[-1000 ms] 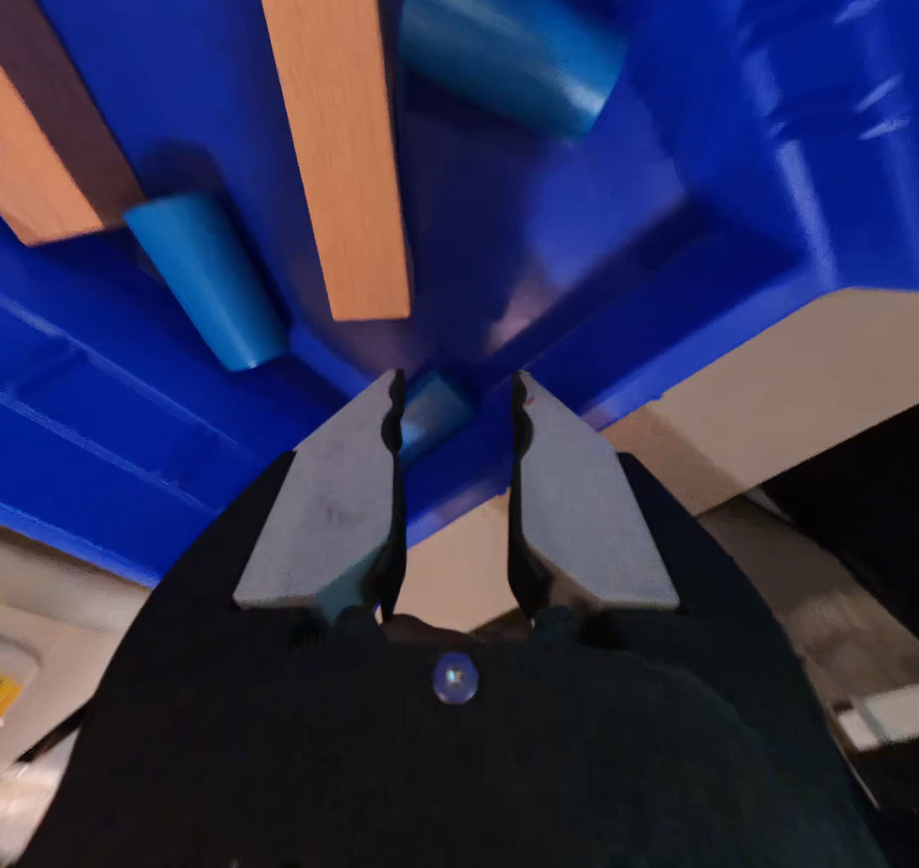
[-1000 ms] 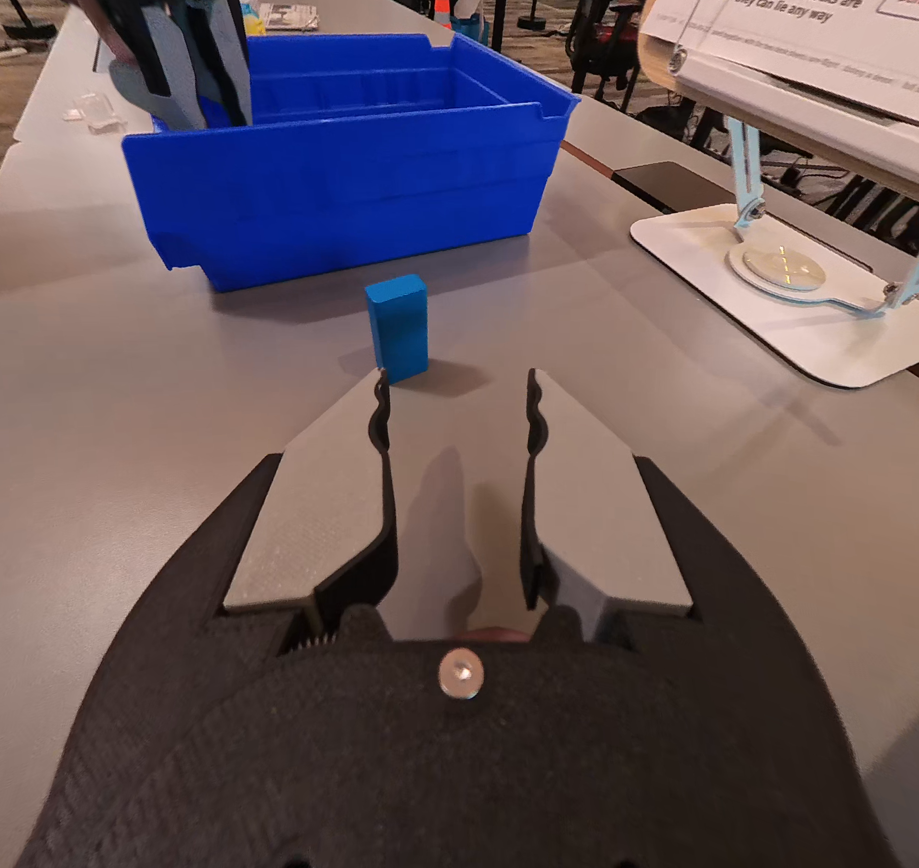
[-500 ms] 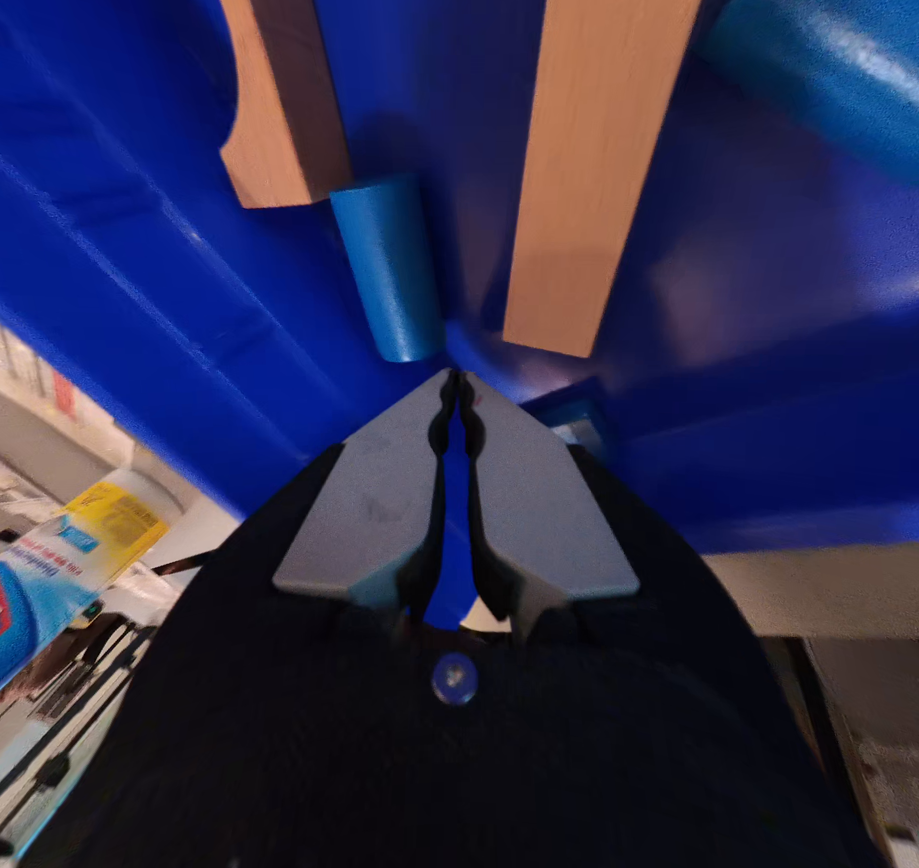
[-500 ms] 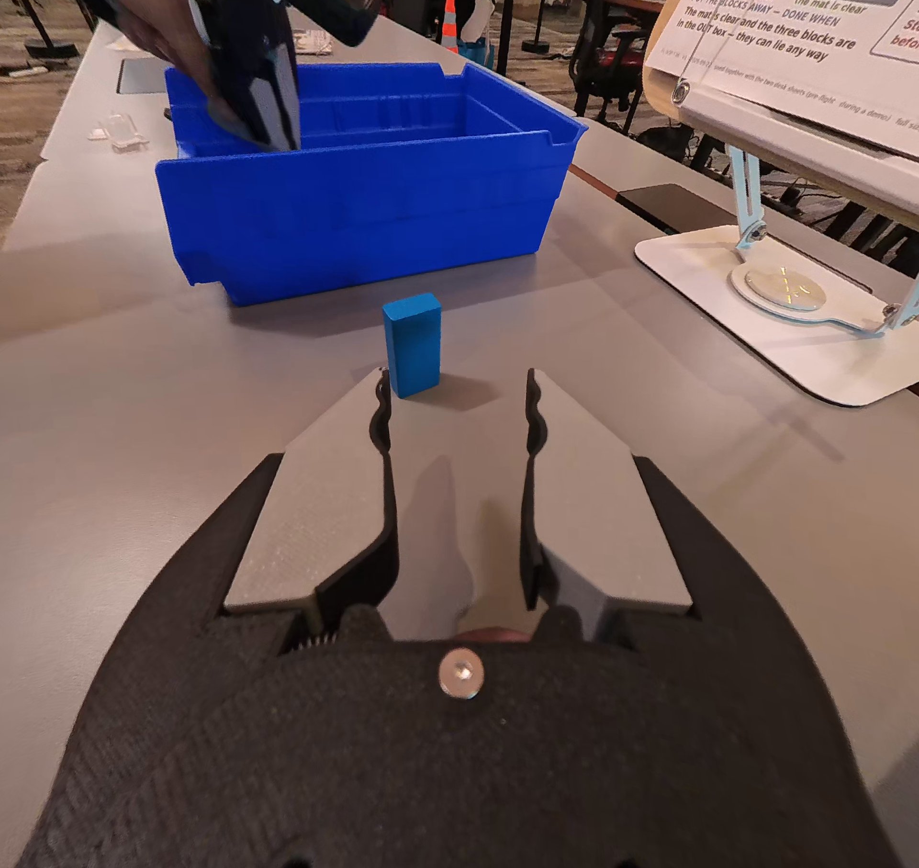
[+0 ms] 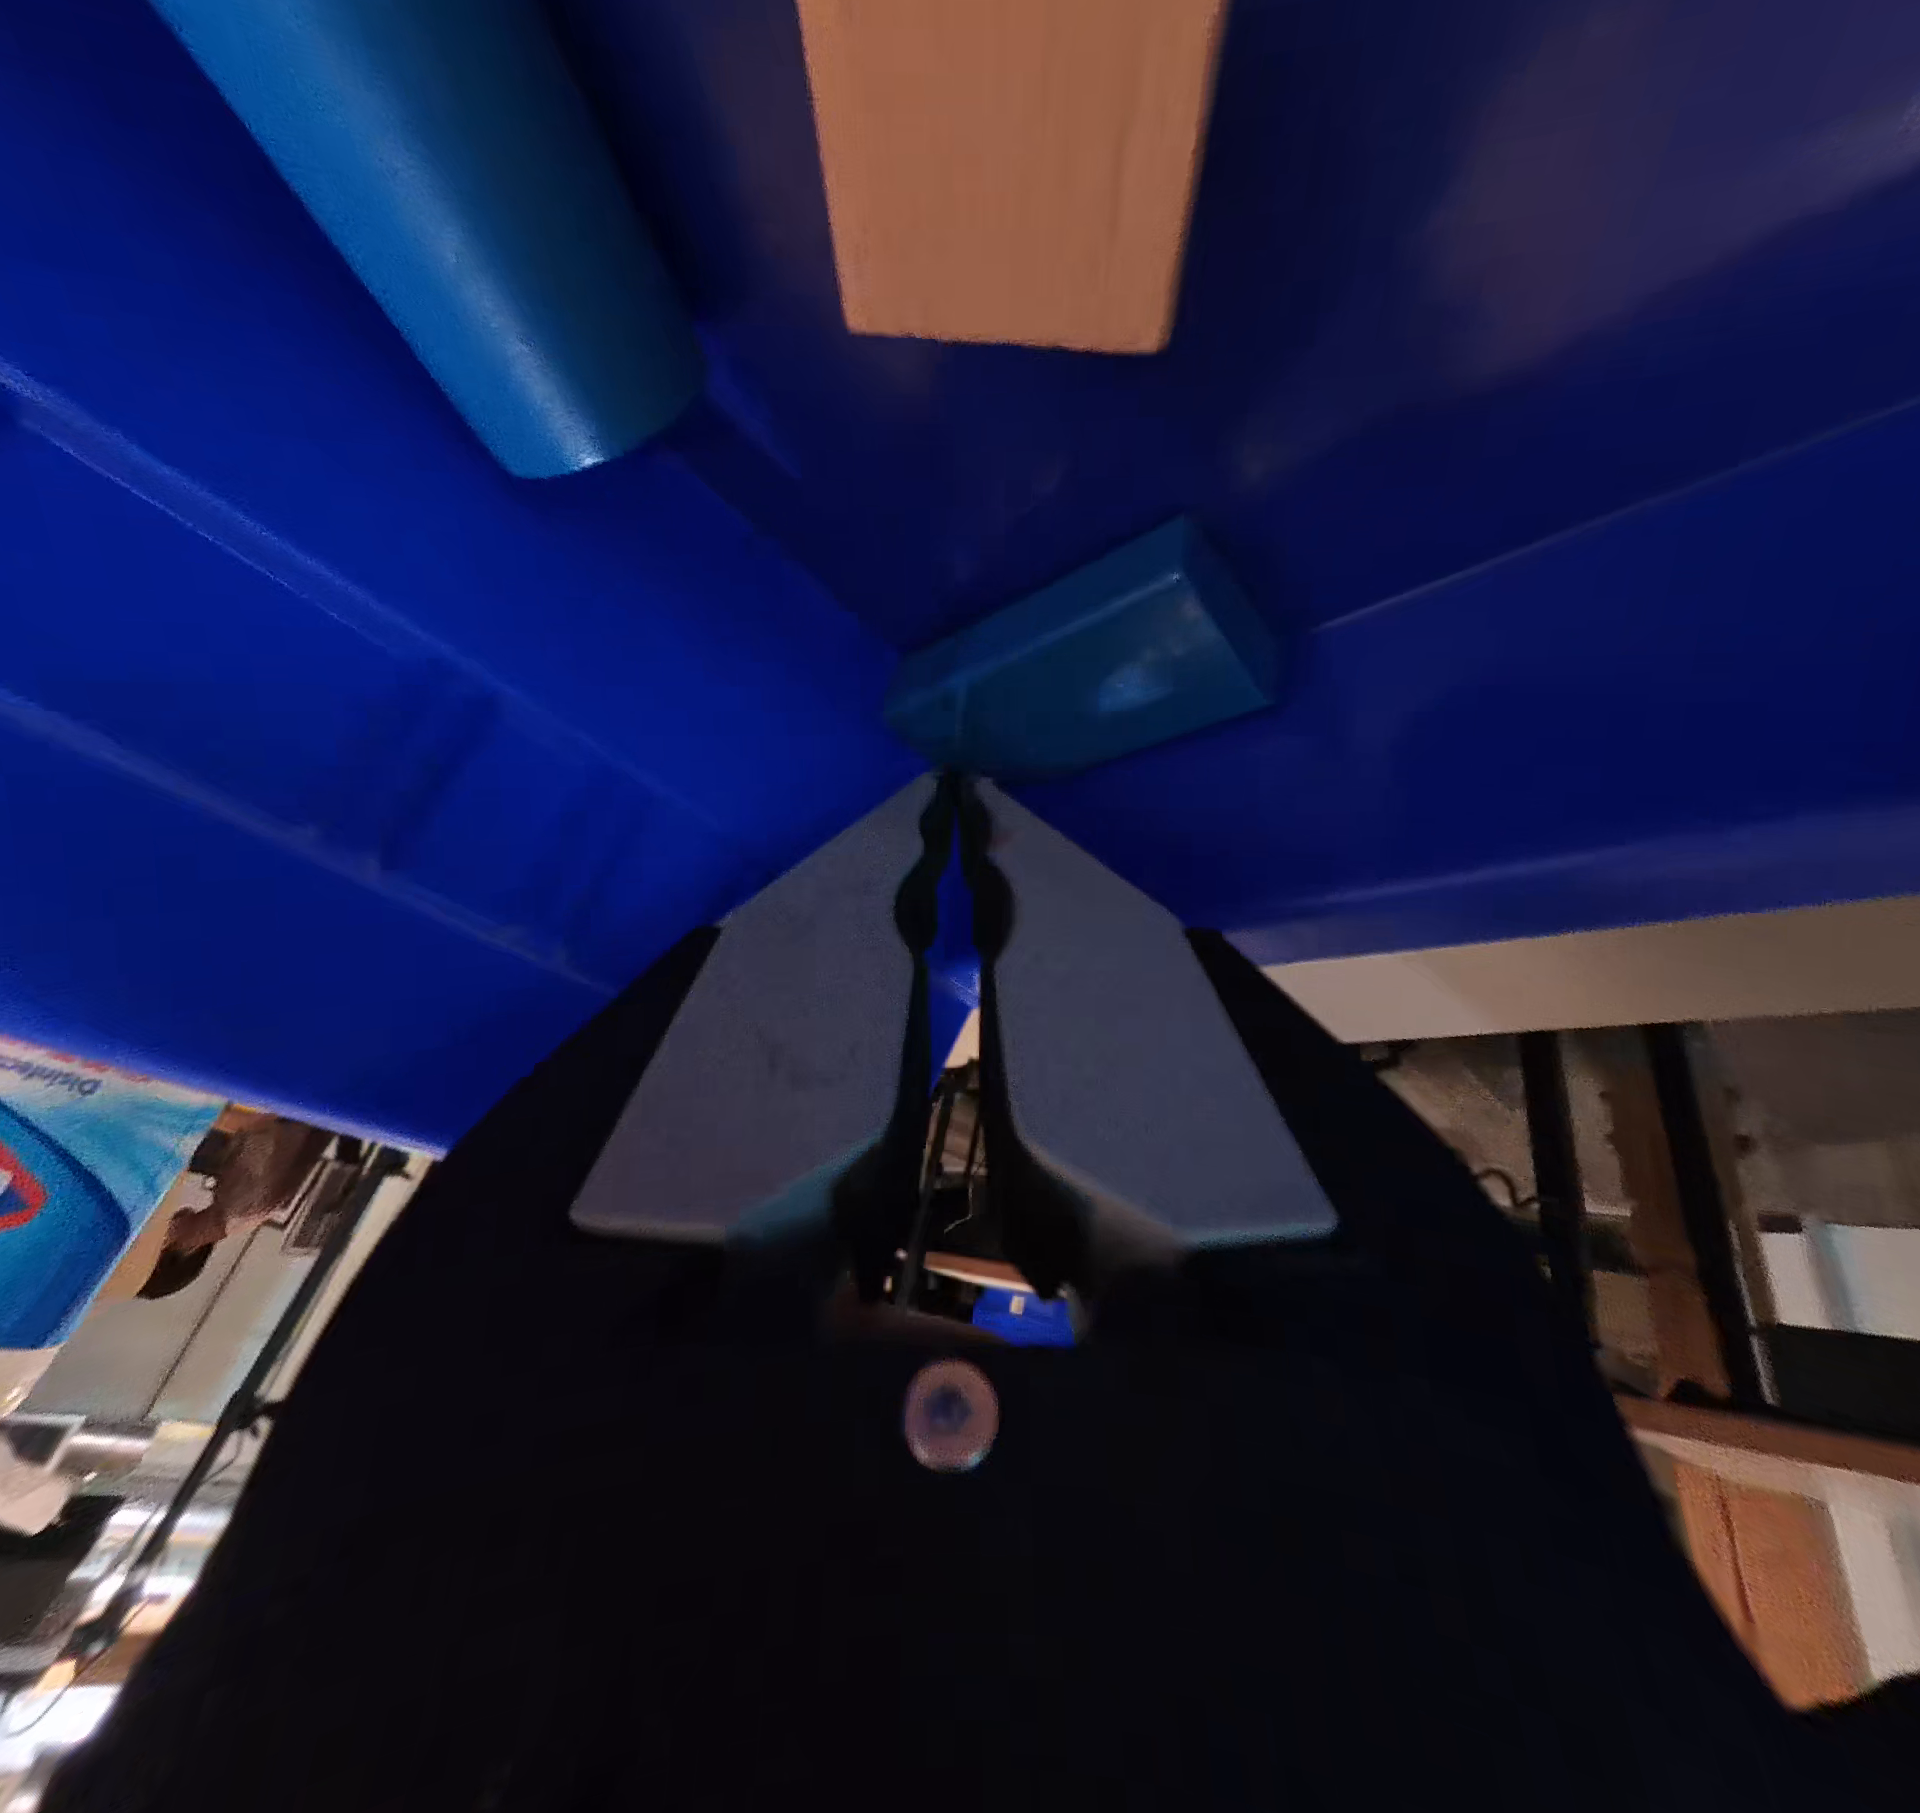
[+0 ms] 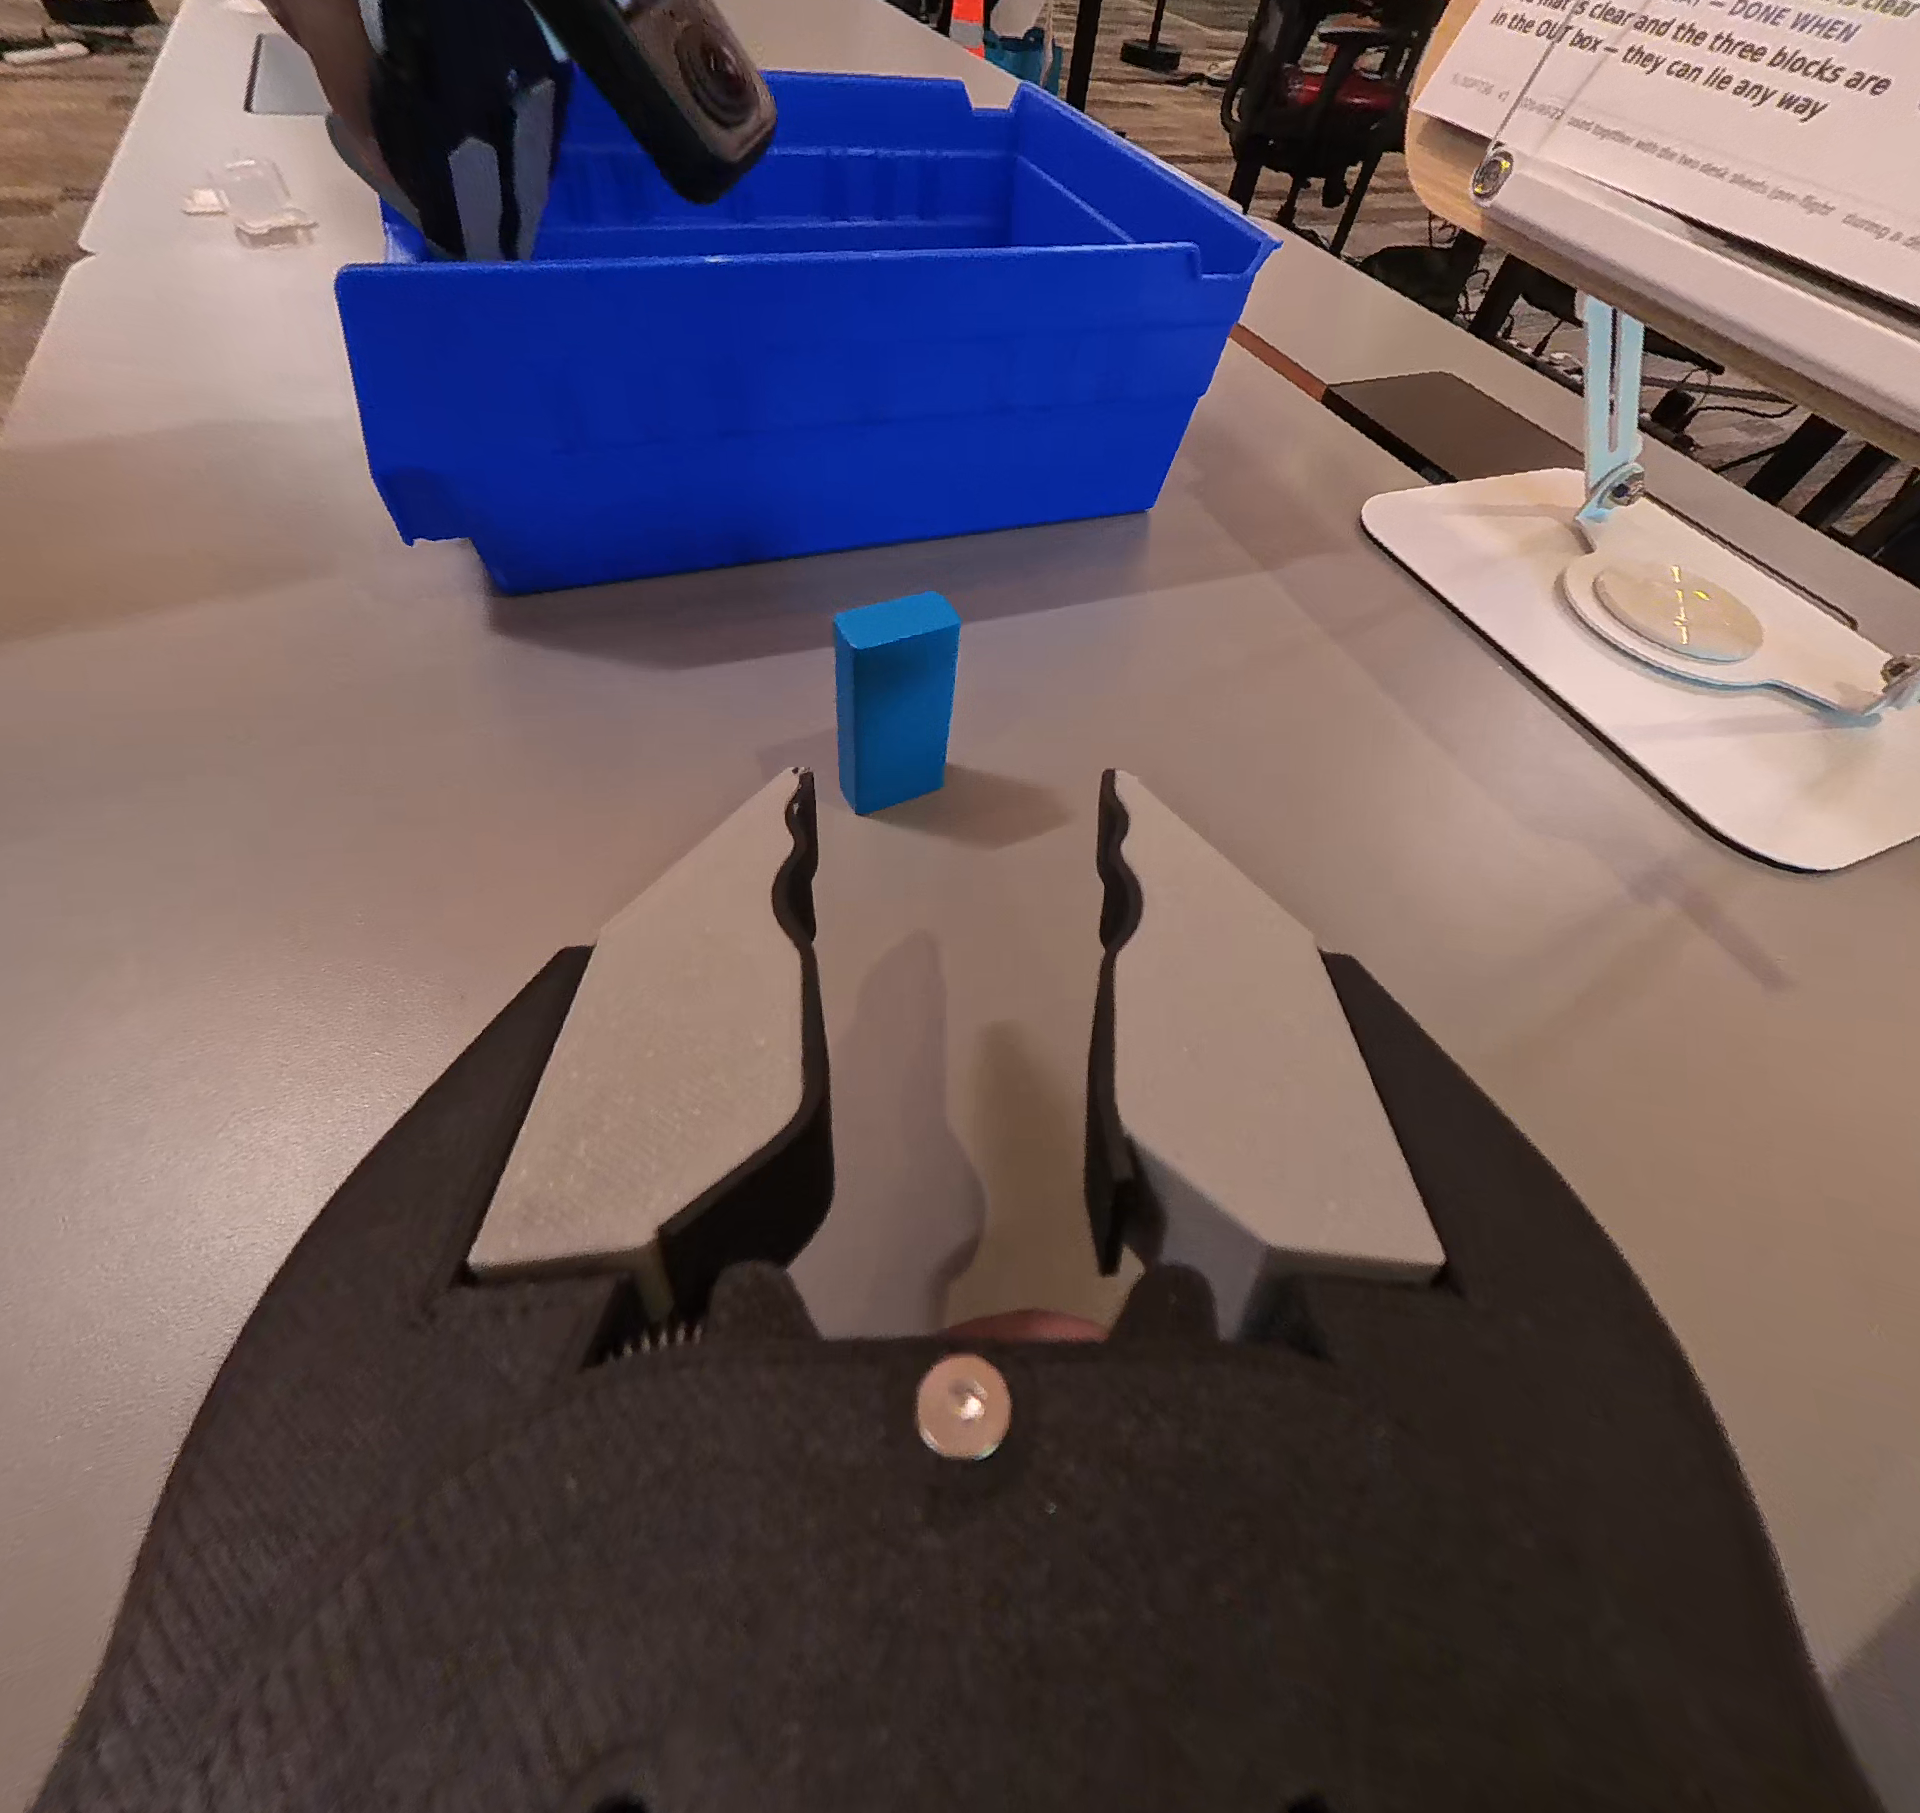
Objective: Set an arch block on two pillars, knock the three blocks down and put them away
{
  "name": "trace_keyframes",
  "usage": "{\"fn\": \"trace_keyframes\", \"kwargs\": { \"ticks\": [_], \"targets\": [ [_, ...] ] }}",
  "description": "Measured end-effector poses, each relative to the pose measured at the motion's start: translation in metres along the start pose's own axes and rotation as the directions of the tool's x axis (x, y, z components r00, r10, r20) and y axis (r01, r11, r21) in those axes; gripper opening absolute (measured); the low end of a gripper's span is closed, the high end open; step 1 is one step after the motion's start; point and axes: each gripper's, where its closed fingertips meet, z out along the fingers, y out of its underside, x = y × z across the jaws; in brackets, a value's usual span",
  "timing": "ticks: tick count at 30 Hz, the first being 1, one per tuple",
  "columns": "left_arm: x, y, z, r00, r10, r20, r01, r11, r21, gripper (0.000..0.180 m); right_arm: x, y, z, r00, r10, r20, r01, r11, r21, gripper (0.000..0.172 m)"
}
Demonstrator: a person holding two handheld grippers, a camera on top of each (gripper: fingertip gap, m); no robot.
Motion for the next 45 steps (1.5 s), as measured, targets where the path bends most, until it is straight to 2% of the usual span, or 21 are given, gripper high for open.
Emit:
{"fn": "trace_keyframes", "kwargs": {
  "ticks": [4,7,8,11,13,17,19,21,24,27,30,32,35,36,39,41,43,45],
  "targets": [
    [0.004,-0.006,-0.004,0.999,-0.009,-0.053,0.01,1.0,0.021,0.0,-0.001,-0.003,-0.001,1.0,0.0,0.001,0.0,1.0,0.009,0.052],
    [0.032,-0.034,-0.026,0.961,-0.014,-0.275,0.075,0.974,0.213,0.0,-0.001,-0.006,-0.003,1.0,-0.001,0.003,0.001,1.0,0.023,0.052],
    [0.036,-0.039,-0.03,0.954,-0.011,-0.3,0.087,0.966,0.244,0.0,-0.002,-0.007,-0.003,1.0,-0.002,0.003,0.002,1.0,0.026,0.051],
    [0.022,-0.029,-0.021,0.981,-0.016,-0.192,0.056,0.978,0.202,0.0,-0.002,-0.006,-0.003,1.0,-0.004,0.004,0.004,1.0,0.022,0.051],
    [0.021,-0.023,-0.017,0.98,-0.019,-0.2,0.057,0.981,0.184,0.001,-0.003,-0.005,-0.002,1.0,-0.005,0.008,0.005,1.0,0.014,0.051],
    [0.025,-0.02,-0.016,0.976,0.023,-0.215,0.022,0.979,0.203,0.019,-0.006,-0.005,-0.001,1.0,-0.014,0.016,0.014,1.0,0.011,0.051],
    [0.023,-0.02,-0.016,0.982,0.088,-0.166,-0.05,0.974,0.221,0.026,-0.007,-0.004,0.0,1.0,-0.015,0.02,0.014,1.0,0.007,0.051],
    [0.025,-0.024,-0.018,0.975,0.193,-0.11,-0.16,0.953,0.258,0.025,-0.007,-0.003,0.001,1.0,-0.013,0.022,0.012,1.0,0.004,0.051],
    [0.028,-0.03,-0.022,0.924,0.382,0.018,-0.37,0.879,0.302,0.018,-0.006,-0.004,0.0,1.0,0.004,0.027,-0.005,1.0,0.013,0.051],
    [0.03,-0.032,-0.023,0.884,0.465,0.054,-0.459,0.836,0.301,0.015,-0.005,-0.006,-0.002,0.999,0.022,0.03,-0.023,0.999,0.026,0.051],
    [0.031,-0.042,-0.027,0.884,0.46,0.083,-0.455,0.807,0.376,0.012,-0.005,-0.009,-0.003,0.999,0.028,0.031,-0.029,0.999,0.036,0.051],
    [0.028,-0.054,-0.028,0.889,0.427,0.165,-0.454,0.777,0.436,0.0,-0.005,-0.01,-0.004,0.999,0.024,0.031,-0.025,0.999,0.04,0.051],
    [0.007,-0.055,-0.011,0.854,0.4,0.331,-0.503,0.799,0.331,0.0,-0.007,-0.01,-0.003,0.999,0.021,0.034,-0.022,0.999,0.04,0.051],
    [0.006,-0.057,-0.013,0.858,0.39,0.335,-0.496,0.798,0.343,0.0,-0.007,-0.01,-0.003,0.999,0.021,0.035,-0.022,0.999,0.037,0.051],
    [0.004,-0.063,-0.026,0.911,0.306,0.275,-0.402,0.807,0.432,0.004,-0.007,-0.008,-0.002,0.999,0.02,0.035,-0.021,0.999,0.028,0.051],
    [0.004,-0.065,-0.035,0.937,0.26,0.233,-0.343,0.809,0.477,0.016,-0.007,-0.008,-0.002,0.999,0.017,0.033,-0.018,0.999,0.028,0.051],
    [0.021,-0.063,-0.038,0.959,0.265,0.101,-0.278,0.813,0.512,0.017,-0.007,-0.009,-0.003,0.999,0.016,0.034,-0.017,0.999,0.032,0.05],
    [0.035,-0.06,-0.035,0.959,0.284,0.02,-0.255,0.824,0.506,0.026,-0.008,-0.009,-0.003,0.999,0.016,0.036,-0.017,0.999,0.032,0.05]
  ]
}}
